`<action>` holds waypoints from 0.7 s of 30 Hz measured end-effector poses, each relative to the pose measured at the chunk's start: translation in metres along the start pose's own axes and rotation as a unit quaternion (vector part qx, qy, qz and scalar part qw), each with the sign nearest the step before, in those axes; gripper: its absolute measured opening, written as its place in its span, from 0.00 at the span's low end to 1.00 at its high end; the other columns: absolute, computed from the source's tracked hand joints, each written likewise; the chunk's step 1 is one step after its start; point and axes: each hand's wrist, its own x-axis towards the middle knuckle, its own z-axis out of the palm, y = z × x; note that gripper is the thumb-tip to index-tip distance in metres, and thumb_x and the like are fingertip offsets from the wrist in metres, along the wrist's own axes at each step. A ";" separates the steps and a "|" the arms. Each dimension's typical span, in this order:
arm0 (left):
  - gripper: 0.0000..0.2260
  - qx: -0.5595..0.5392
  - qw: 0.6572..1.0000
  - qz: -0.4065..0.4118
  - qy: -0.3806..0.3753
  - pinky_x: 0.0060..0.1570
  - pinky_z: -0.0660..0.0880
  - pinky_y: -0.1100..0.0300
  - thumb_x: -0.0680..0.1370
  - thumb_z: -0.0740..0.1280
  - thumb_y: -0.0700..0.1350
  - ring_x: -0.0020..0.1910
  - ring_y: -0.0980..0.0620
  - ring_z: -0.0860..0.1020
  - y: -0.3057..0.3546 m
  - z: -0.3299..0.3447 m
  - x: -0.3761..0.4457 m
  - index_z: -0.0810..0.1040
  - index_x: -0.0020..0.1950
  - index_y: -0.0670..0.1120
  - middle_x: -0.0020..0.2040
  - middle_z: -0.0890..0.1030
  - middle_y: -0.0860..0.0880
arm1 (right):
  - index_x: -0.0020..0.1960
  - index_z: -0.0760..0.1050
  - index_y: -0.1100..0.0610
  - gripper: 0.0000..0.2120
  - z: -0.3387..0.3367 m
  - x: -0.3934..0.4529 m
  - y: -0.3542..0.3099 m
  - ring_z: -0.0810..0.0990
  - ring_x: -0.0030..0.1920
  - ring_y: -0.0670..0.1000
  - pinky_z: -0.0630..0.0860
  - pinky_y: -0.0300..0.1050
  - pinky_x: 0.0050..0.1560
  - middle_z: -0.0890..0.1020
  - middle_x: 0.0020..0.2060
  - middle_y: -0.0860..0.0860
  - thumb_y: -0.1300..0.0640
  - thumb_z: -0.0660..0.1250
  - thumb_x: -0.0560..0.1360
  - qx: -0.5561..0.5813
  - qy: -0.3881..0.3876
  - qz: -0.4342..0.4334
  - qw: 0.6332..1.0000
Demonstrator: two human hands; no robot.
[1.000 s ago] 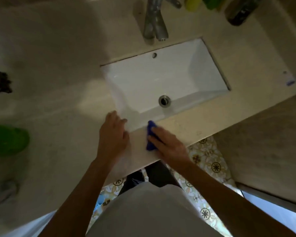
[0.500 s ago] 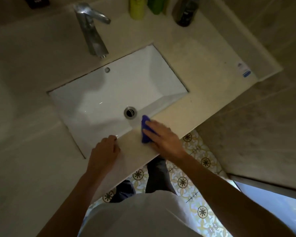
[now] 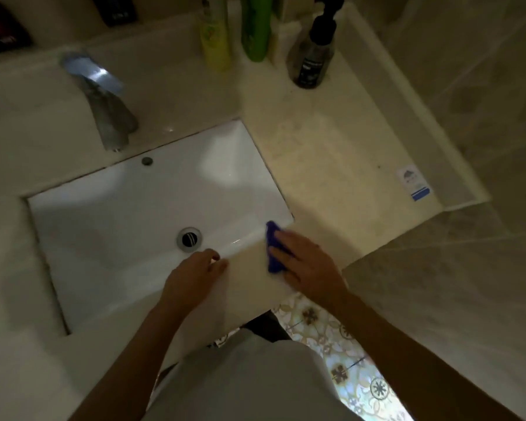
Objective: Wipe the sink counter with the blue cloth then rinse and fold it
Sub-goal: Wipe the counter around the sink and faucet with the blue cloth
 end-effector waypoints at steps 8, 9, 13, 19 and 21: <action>0.16 0.004 0.999 -0.049 0.018 0.51 0.75 0.52 0.79 0.58 0.63 0.54 0.50 0.79 0.007 0.005 0.003 0.77 0.57 0.55 0.57 0.80 0.51 | 0.72 0.71 0.64 0.23 -0.032 0.040 0.064 0.68 0.73 0.63 0.70 0.62 0.70 0.67 0.75 0.61 0.61 0.63 0.78 -0.038 0.106 0.328 0.938; 0.16 0.000 0.998 -0.054 0.018 0.51 0.75 0.52 0.79 0.58 0.63 0.53 0.50 0.79 0.006 0.005 0.003 0.77 0.56 0.55 0.56 0.80 0.51 | 0.71 0.72 0.63 0.22 -0.022 0.037 0.043 0.68 0.73 0.62 0.70 0.60 0.71 0.68 0.74 0.61 0.60 0.62 0.78 -0.028 0.093 0.290 0.952; 0.15 0.003 0.998 -0.060 0.012 0.51 0.75 0.53 0.79 0.58 0.63 0.51 0.51 0.77 0.006 0.004 0.007 0.77 0.56 0.57 0.57 0.80 0.51 | 0.69 0.74 0.61 0.18 -0.011 -0.003 0.017 0.69 0.72 0.62 0.69 0.57 0.71 0.71 0.72 0.59 0.53 0.59 0.83 0.005 -0.010 0.020 1.000; 0.15 -0.008 0.998 -0.063 0.008 0.51 0.74 0.53 0.79 0.60 0.63 0.53 0.50 0.78 0.008 0.001 0.005 0.78 0.57 0.57 0.57 0.80 0.52 | 0.72 0.71 0.63 0.24 -0.057 0.016 0.131 0.70 0.71 0.63 0.72 0.61 0.68 0.67 0.74 0.62 0.55 0.57 0.79 -0.045 0.095 0.370 0.923; 0.15 -0.002 0.998 -0.058 0.011 0.51 0.74 0.54 0.79 0.59 0.63 0.53 0.51 0.78 0.009 0.000 0.004 0.78 0.57 0.57 0.58 0.80 0.52 | 0.73 0.69 0.64 0.23 -0.060 0.058 0.145 0.69 0.72 0.63 0.70 0.59 0.70 0.66 0.75 0.63 0.57 0.56 0.80 -0.052 0.111 0.378 0.917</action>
